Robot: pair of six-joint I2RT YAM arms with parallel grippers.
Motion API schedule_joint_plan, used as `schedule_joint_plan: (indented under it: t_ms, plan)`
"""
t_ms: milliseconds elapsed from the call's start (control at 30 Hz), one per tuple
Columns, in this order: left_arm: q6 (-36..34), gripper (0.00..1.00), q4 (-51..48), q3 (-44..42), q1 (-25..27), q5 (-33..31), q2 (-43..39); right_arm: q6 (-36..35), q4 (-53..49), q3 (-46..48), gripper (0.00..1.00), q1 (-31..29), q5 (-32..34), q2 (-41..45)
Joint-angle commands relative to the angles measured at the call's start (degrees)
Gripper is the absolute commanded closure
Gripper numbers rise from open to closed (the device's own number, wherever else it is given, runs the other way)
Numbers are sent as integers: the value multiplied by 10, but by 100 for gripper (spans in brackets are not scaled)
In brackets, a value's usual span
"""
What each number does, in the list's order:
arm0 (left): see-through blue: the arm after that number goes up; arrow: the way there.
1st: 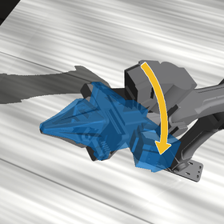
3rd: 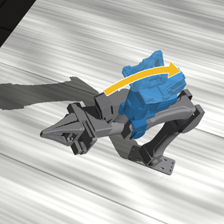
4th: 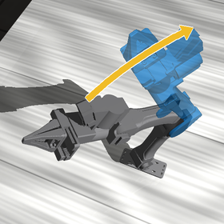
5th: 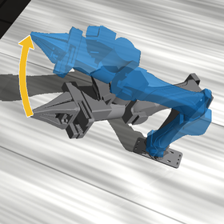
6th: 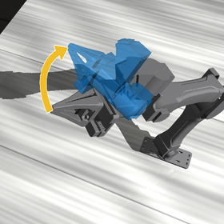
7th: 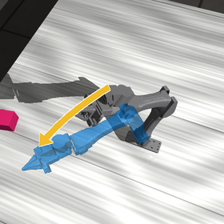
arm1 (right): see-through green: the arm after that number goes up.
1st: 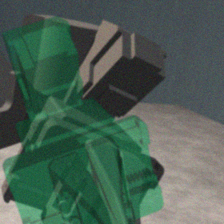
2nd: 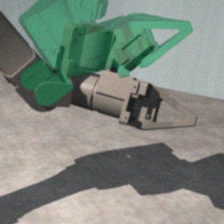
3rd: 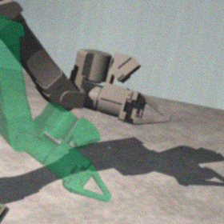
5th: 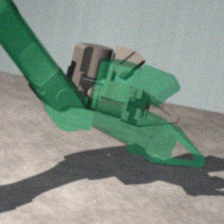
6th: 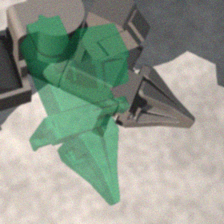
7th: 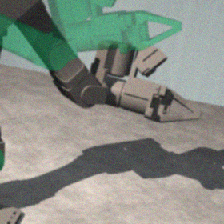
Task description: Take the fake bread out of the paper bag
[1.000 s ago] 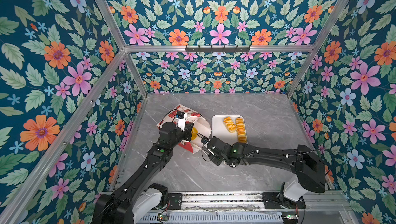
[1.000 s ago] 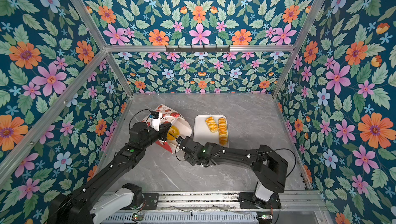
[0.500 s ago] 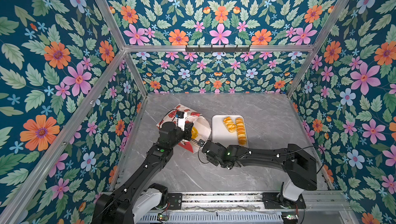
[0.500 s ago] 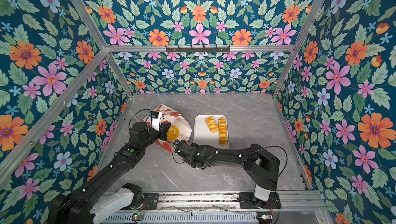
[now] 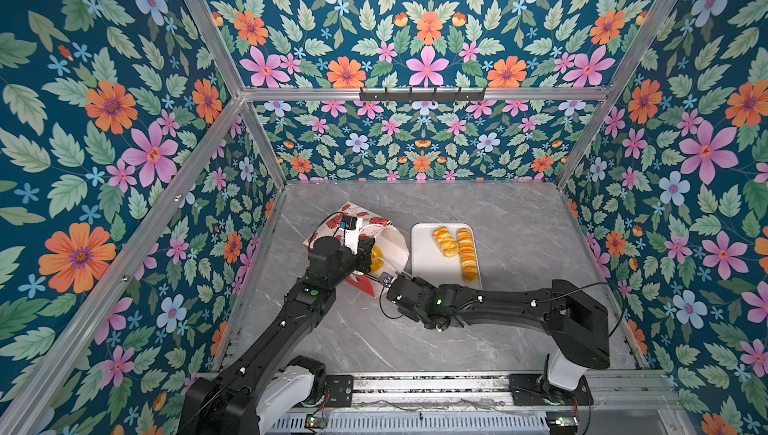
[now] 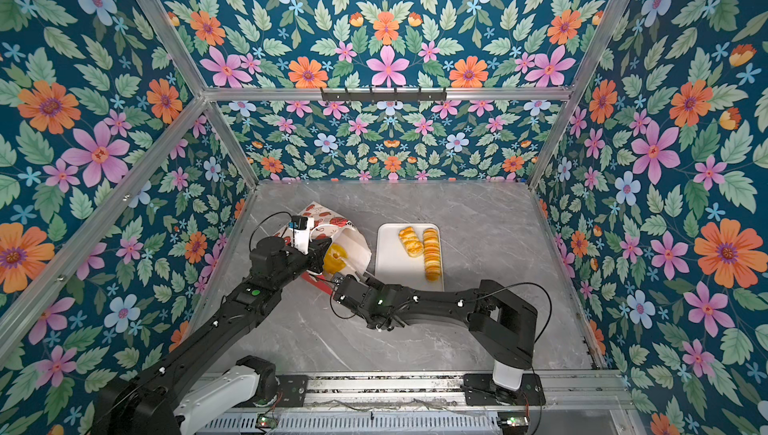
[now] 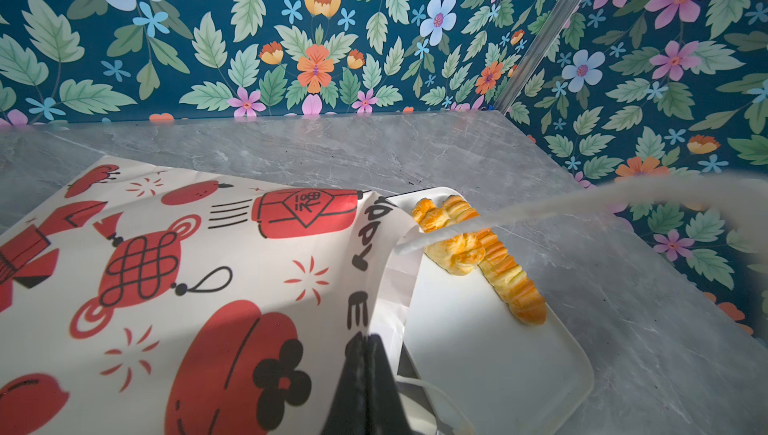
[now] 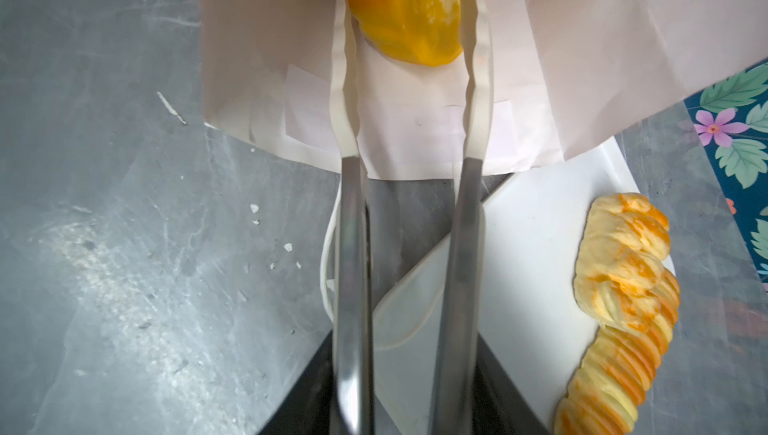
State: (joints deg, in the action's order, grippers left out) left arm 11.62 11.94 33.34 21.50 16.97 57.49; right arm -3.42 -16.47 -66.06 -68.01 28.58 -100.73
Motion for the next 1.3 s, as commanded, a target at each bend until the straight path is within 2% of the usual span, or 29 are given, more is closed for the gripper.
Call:
schedule_joint_plan:
  t_ms: [0, 567, 733, 933, 1267]
  plan:
    - [-1, 100, 8, 1, 0, 2, -3, -7, 15, -3, 56, -5, 15, -5]
    - [0, 100, 5, 0, 0, 1, -10, -49, 24, -47, 56, -15, 92, -74]
    - [0, 100, 5, 0, 0, 0, -9, -48, 28, -60, 57, -15, 93, -86]
    - [0, 100, 5, -1, 0, 0, -9, -50, 27, -71, 63, -15, 97, -96]
    - [0, 100, 7, 0, 0, -8, -7, -28, 8, -43, 70, -10, 63, -49]
